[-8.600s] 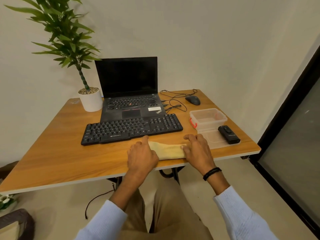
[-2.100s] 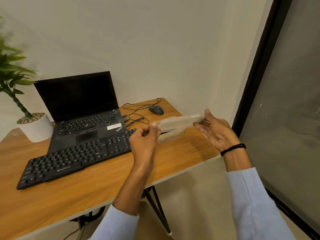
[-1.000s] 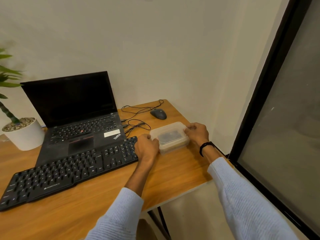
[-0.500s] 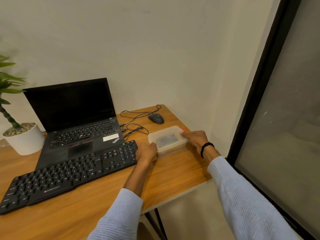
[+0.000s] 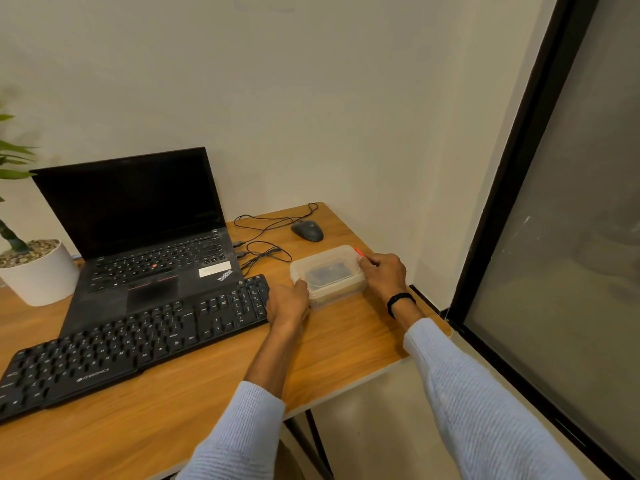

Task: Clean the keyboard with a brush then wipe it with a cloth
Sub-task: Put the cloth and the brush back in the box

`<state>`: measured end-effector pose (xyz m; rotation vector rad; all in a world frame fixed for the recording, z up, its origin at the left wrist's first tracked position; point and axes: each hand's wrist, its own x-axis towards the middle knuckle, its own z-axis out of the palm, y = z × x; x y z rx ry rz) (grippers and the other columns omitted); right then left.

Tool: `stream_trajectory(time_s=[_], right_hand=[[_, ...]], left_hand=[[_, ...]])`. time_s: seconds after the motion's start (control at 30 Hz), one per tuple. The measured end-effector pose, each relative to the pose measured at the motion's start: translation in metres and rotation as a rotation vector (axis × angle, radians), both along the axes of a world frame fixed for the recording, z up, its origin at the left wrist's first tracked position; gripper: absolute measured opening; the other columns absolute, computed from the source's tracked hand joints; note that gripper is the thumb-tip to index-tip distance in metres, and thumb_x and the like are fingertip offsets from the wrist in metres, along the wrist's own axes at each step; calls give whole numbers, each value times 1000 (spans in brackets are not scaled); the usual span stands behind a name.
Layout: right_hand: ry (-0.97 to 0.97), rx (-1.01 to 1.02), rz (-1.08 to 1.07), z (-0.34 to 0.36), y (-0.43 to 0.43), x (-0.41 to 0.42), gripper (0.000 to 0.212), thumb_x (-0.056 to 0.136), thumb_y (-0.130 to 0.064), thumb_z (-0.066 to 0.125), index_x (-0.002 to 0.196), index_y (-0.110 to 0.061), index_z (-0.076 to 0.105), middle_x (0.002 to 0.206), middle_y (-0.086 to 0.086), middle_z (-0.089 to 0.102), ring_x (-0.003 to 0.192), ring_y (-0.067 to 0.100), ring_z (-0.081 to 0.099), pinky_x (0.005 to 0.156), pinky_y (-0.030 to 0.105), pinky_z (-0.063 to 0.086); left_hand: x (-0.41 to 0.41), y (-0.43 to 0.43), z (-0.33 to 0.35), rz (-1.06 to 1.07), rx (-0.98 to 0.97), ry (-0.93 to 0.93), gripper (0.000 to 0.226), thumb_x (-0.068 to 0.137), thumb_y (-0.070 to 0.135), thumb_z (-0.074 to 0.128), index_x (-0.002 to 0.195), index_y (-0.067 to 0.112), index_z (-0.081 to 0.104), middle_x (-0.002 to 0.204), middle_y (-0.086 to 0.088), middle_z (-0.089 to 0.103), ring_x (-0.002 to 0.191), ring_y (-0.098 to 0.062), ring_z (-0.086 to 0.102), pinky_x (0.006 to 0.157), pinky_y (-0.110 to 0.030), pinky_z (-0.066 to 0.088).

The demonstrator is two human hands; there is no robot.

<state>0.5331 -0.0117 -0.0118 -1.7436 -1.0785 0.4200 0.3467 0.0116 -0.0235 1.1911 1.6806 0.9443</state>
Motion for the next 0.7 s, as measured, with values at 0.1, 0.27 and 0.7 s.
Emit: stream_trajectory(time_s=[0.1,0.27,0.7], right_hand=[[31,18,-22,-3,-1,-4,26,94,-26,62,101,-4,74,96,13,74,89,29,67,77,33,55],[98,41,-30,-5,0,-8,18,93,-26,63,90,-13,74,85,7,71,81,26,64,59,21,46],[129,56,-32,-11,4,-6,25,93,-28,63,113,-15,73,92,-3,69,88,19,64,67,20,45]], left_hand=[[2,-1,-3,36,-8,-98,39,94,37,65,102,0,70,93,-17,75,82,-32,71,64,-35,54],[6,-16,2,166,54,-109,53,94,25,71,138,2,53,122,-9,64,100,-23,58,78,-28,40],[21,-41,-10,125,437,10,38,95,23,65,132,15,64,112,-1,52,94,-7,51,90,-29,50]])
